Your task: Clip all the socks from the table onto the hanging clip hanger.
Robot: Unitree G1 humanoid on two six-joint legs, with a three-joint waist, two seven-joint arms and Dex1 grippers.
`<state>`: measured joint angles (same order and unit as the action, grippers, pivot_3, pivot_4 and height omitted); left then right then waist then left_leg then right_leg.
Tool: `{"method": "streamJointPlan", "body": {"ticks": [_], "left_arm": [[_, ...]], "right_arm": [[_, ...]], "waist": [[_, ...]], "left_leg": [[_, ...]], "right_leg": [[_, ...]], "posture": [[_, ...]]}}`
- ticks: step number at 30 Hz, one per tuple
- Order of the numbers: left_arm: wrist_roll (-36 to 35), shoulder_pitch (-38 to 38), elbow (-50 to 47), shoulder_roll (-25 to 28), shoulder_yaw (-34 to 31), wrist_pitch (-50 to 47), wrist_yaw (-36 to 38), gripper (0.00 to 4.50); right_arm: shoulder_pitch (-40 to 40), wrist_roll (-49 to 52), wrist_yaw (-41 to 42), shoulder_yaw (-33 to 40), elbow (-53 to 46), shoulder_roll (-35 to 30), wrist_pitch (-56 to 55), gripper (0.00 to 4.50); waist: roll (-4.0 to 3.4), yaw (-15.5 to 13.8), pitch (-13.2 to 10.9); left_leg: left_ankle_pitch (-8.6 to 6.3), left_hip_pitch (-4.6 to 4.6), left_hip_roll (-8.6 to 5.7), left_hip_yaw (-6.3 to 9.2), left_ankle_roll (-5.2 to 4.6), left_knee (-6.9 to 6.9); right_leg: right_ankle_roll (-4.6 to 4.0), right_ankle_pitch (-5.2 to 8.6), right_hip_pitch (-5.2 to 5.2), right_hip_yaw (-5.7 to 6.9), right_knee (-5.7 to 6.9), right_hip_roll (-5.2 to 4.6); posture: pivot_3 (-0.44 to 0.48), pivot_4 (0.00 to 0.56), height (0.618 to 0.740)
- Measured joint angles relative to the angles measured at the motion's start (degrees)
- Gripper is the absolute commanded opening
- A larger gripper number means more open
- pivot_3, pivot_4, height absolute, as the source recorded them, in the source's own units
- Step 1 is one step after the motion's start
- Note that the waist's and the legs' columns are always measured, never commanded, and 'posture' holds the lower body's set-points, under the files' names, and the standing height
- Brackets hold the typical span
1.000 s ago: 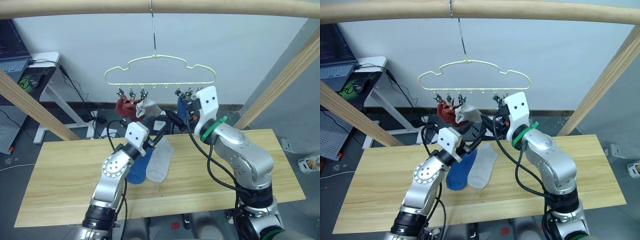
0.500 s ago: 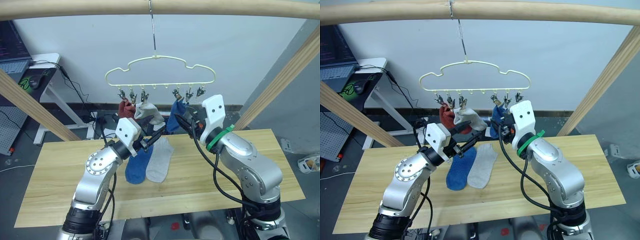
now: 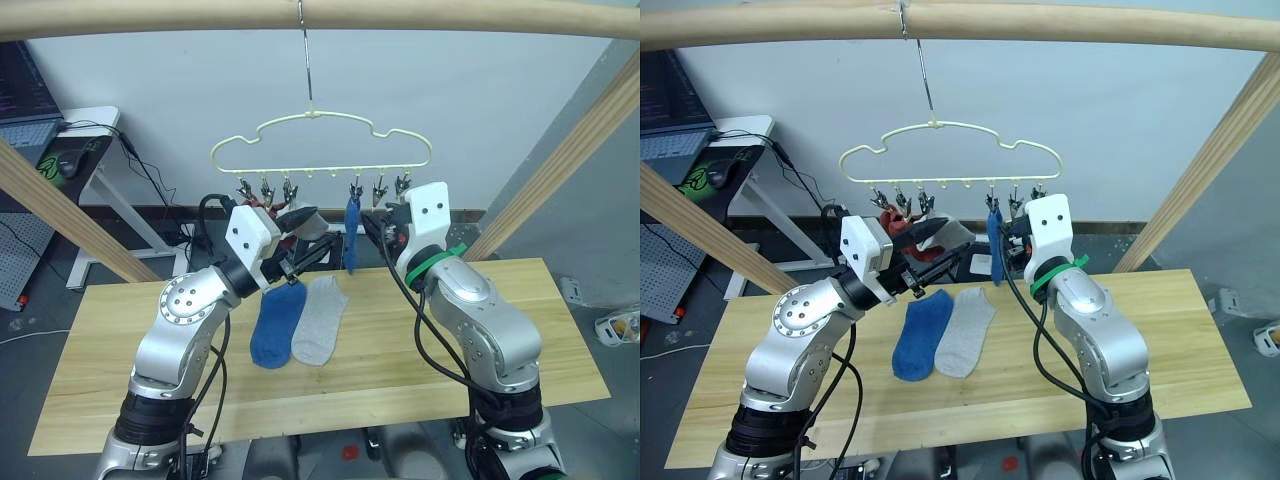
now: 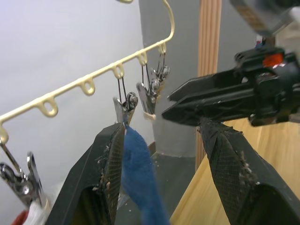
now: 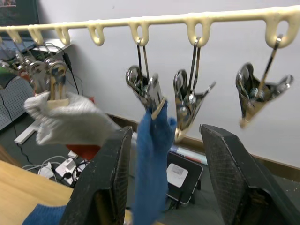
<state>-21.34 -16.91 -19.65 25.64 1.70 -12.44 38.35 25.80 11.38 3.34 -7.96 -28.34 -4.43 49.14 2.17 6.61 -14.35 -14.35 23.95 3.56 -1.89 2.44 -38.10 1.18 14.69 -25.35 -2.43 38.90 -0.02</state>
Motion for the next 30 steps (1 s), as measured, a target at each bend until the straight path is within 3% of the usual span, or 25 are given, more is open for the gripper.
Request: {"method": "streamJointPlan", "body": {"ticks": [30], "left_arm": [[0.70,-1.25,2.02,1.00,-0.11,0.36,1.04,2.72]], "right_arm": [[7.72,-4.96,1.16,2.36,14.96,1.31,-9.01,2.40]], "waist": [[0.00,-0.05,0.05]], "left_leg": [[0.01,-0.01,0.00,0.00,0.01,-0.03]], "right_leg": [[-0.02,-0.01,0.00,-0.02,0.08,-0.01]], "posture": [[-0.161,0.195,0.740]]}}
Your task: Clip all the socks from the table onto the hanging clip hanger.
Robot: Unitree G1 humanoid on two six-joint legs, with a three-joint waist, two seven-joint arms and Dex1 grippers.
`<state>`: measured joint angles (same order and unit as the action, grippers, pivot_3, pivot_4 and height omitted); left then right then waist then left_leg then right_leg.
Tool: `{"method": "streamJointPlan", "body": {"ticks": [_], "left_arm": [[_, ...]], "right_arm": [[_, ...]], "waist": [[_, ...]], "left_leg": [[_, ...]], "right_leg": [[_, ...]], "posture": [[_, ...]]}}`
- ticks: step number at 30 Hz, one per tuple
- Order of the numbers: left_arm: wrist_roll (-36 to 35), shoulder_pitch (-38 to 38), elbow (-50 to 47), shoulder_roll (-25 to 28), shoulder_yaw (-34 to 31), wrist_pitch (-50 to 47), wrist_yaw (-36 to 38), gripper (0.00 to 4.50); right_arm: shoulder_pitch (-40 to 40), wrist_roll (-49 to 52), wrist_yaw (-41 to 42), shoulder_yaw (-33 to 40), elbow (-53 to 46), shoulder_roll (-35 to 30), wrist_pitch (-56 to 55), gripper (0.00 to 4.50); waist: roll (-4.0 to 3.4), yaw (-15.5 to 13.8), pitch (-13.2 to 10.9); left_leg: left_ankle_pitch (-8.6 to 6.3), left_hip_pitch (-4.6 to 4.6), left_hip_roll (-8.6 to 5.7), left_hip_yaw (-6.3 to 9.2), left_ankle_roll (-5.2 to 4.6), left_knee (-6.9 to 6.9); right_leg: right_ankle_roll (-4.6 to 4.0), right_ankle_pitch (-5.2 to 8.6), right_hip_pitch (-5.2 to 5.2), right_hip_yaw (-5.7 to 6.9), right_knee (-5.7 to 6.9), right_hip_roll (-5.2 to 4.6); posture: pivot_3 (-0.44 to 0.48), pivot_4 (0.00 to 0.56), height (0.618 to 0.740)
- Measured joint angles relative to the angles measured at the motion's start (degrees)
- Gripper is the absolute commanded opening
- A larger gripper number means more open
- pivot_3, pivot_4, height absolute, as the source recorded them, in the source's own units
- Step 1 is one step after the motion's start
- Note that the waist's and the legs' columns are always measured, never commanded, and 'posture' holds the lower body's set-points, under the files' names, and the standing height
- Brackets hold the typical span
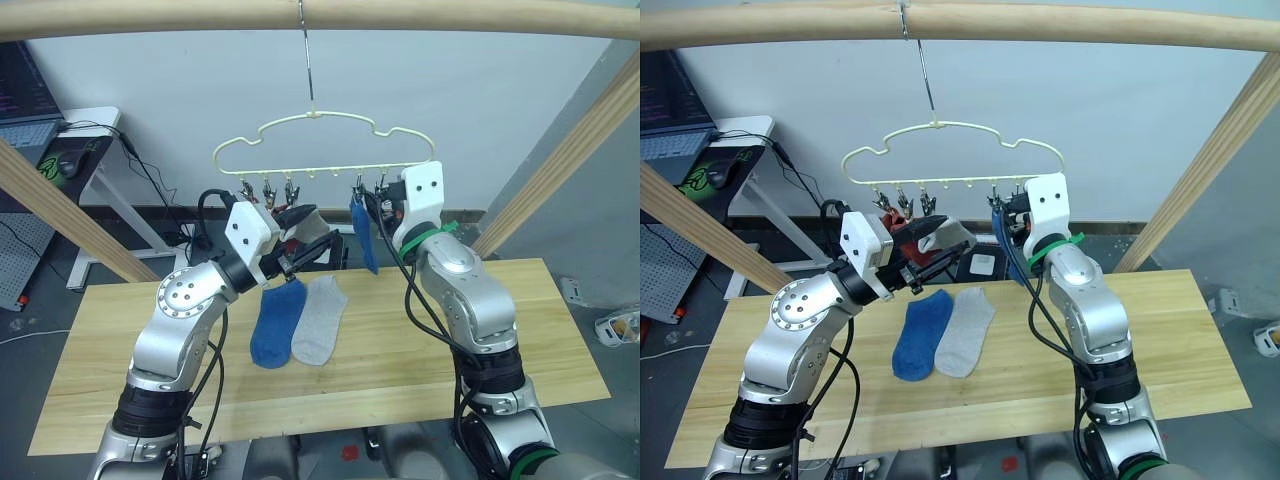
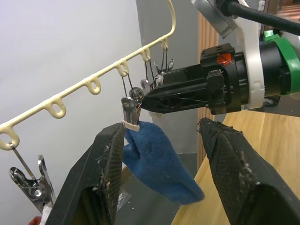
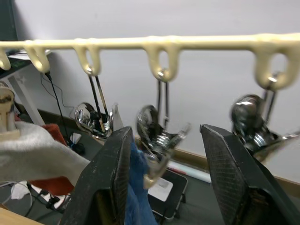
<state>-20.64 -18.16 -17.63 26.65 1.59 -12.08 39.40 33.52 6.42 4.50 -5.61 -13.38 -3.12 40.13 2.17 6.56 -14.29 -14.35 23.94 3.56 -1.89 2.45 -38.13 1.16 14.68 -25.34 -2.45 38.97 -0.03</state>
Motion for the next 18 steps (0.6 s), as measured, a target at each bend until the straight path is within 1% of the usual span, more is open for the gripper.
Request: {"method": "streamJointPlan", "body": {"ticks": [9,18], "left_arm": [[0.51,0.01,0.02,-0.01,0.00,0.01,-0.03,2.72],[0.57,0.32,0.01,0.00,0.00,0.00,-0.16,2.72]], "right_arm": [[2.71,-0.64,-0.01,0.18,4.95,2.25,-3.15,2.40],[3.28,0.90,0.51,2.14,5.80,4.74,-4.23,2.40]], "waist": [[-0.01,-0.01,0.01],[-0.01,-0.08,0.02]], "left_leg": [[0.00,0.00,0.00,0.00,0.00,-0.01],[0.00,0.00,0.01,0.01,0.00,-0.01]], "right_leg": [[0.00,0.00,-0.01,0.00,0.01,-0.01],[-0.01,-0.01,0.00,0.00,0.03,-0.02]], "posture": [[-0.148,0.195,0.740],[-0.140,0.196,0.740]]}}
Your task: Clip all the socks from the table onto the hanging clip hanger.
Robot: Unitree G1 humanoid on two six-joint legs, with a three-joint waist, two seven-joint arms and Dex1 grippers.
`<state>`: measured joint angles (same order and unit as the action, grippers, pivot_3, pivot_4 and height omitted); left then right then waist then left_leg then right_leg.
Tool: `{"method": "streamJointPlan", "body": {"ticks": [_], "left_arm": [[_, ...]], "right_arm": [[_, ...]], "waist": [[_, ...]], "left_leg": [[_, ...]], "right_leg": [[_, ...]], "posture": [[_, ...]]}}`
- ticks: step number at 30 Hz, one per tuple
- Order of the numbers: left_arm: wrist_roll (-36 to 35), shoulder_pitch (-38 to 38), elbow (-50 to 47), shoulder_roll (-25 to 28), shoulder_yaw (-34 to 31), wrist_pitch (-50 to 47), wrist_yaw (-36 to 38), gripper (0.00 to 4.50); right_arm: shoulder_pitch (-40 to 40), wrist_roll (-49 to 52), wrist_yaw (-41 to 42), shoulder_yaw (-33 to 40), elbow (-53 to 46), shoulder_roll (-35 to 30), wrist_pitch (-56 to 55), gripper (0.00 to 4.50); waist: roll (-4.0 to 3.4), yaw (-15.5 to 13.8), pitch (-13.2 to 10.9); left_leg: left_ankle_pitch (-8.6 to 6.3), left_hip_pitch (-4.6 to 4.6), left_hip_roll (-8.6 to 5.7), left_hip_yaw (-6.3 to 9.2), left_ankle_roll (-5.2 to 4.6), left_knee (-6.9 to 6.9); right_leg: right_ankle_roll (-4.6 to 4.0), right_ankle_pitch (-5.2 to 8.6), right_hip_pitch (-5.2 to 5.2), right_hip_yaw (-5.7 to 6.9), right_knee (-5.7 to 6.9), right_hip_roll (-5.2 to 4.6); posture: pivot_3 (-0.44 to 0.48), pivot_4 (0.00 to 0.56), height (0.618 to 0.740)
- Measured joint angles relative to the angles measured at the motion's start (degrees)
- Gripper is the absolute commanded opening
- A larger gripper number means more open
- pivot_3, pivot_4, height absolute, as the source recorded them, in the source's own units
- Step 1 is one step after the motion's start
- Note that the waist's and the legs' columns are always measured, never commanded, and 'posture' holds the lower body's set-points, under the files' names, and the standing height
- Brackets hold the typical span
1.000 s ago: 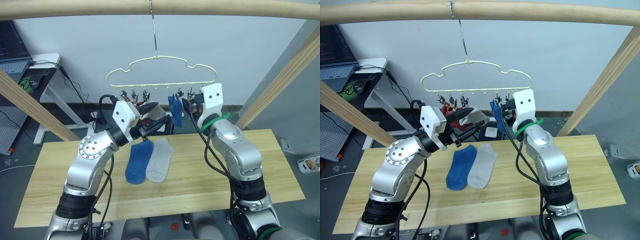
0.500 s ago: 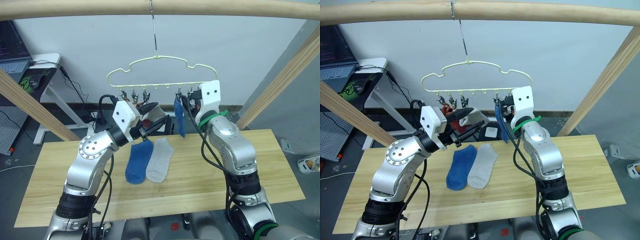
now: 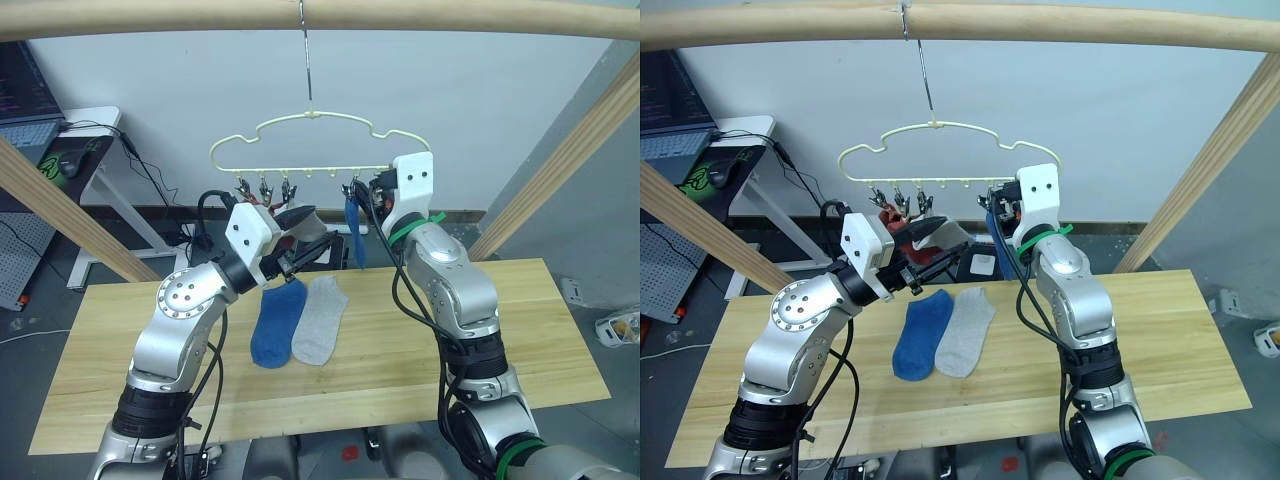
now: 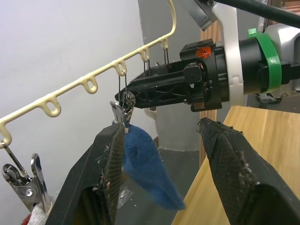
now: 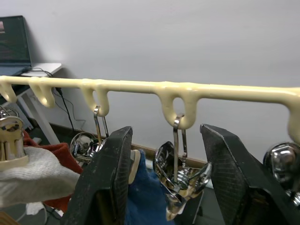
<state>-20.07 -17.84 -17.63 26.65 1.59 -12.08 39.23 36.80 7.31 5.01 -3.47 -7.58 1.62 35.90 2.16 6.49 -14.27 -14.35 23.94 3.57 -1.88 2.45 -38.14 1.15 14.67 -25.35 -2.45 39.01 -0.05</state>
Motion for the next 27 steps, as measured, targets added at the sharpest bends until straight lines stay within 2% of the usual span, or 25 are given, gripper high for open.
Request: {"method": "streamJointPlan", "body": {"ticks": [13,27], "left_arm": [[0.00,0.47,-0.04,0.03,0.00,-0.03,0.04,2.72],[0.00,0.75,-0.05,0.05,0.05,-0.05,0.18,2.72]], "right_arm": [[-0.11,0.19,-0.35,-0.35,-0.05,1.32,0.45,2.40],[-3.89,-2.04,-4.39,-1.07,-5.87,2.35,3.77,2.40]], "waist": [[-0.01,-0.01,0.02],[0.01,0.04,0.11]], "left_leg": [[0.00,0.00,0.00,0.00,0.01,-0.01],[0.03,0.00,0.00,0.01,0.06,-0.03]], "right_leg": [[0.00,0.00,0.00,0.00,0.01,0.00],[0.00,0.00,0.00,0.00,0.05,0.00]], "posture": [[-0.146,0.189,0.740],[-0.150,0.182,0.740]]}}
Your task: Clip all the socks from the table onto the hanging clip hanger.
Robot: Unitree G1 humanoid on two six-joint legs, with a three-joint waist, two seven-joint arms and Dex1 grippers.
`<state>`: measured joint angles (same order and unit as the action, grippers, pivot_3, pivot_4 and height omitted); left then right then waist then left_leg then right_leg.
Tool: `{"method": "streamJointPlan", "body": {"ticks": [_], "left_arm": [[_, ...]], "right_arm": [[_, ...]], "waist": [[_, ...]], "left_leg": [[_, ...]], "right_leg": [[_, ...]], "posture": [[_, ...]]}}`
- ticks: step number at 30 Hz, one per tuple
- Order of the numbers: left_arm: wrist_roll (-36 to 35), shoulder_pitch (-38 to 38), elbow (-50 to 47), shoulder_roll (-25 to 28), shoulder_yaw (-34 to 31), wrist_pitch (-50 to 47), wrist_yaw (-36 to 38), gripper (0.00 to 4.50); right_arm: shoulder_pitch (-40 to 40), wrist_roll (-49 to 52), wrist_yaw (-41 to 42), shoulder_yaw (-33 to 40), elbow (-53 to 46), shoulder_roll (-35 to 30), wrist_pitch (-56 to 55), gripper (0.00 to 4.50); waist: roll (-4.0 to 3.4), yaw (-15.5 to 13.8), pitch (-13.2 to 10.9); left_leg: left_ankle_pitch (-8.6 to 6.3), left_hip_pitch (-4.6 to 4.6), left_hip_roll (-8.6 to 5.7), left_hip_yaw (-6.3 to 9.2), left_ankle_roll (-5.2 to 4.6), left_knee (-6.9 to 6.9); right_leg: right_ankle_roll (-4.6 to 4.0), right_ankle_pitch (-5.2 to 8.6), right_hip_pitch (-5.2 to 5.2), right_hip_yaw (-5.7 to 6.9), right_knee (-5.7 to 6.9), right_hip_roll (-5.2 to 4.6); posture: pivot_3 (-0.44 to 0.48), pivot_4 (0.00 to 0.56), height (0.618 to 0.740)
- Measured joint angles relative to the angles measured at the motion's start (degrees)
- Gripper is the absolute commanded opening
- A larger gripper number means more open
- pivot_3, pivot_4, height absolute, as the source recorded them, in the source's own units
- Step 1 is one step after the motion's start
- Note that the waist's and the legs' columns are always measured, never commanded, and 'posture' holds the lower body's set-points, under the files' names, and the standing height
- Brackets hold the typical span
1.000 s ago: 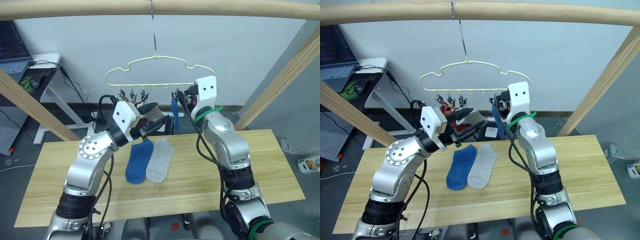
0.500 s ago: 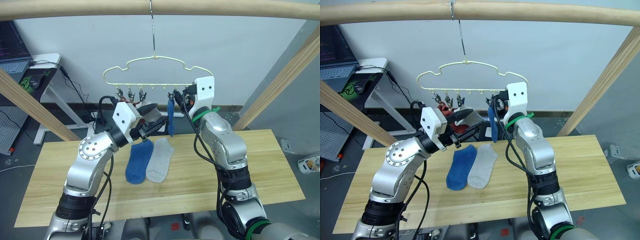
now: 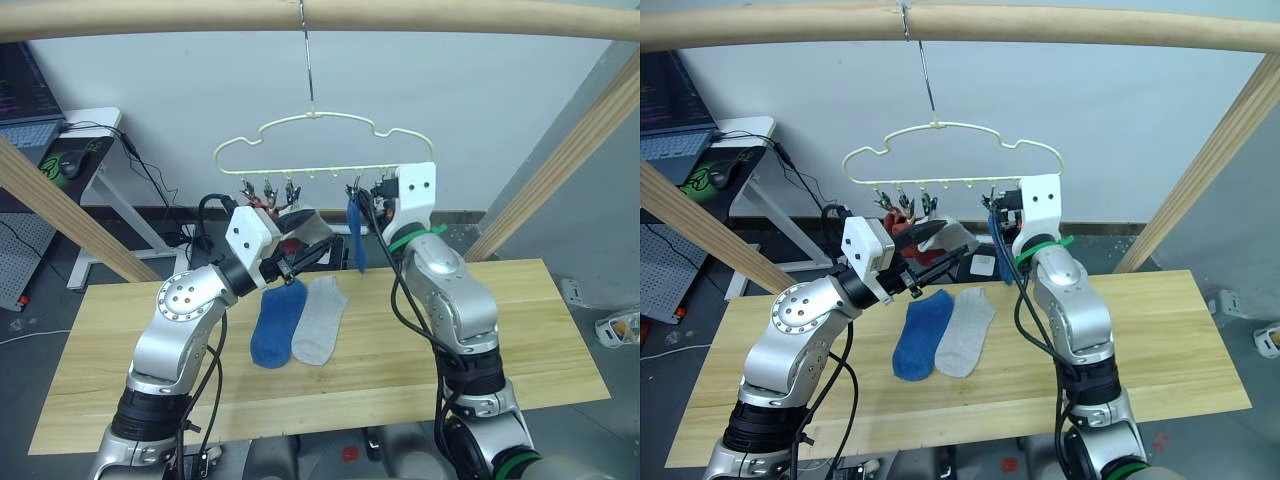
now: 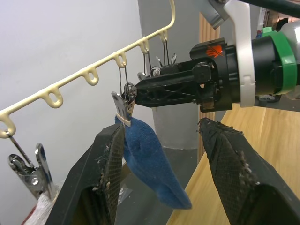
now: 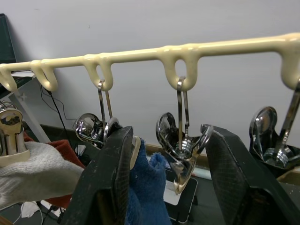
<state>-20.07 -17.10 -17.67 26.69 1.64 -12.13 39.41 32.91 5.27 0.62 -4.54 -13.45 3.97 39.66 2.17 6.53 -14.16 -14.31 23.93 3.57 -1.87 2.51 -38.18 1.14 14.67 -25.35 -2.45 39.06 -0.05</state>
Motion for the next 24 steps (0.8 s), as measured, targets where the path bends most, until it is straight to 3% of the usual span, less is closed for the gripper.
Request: {"method": "streamJointPlan", "body": {"ticks": [24], "left_arm": [[0.06,0.69,-0.10,0.70,0.04,-0.05,0.01,2.72]], "right_arm": [[-0.31,3.13,3.19,-1.26,-0.94,3.36,0.93,2.40]], "waist": [[0.00,-0.04,0.80]], "left_leg": [[0.01,0.00,0.00,0.01,0.01,0.00]], "right_leg": [[0.00,0.00,0.01,0.03,0.00,0.00]], "posture": [[-0.131,0.184,0.740]]}}
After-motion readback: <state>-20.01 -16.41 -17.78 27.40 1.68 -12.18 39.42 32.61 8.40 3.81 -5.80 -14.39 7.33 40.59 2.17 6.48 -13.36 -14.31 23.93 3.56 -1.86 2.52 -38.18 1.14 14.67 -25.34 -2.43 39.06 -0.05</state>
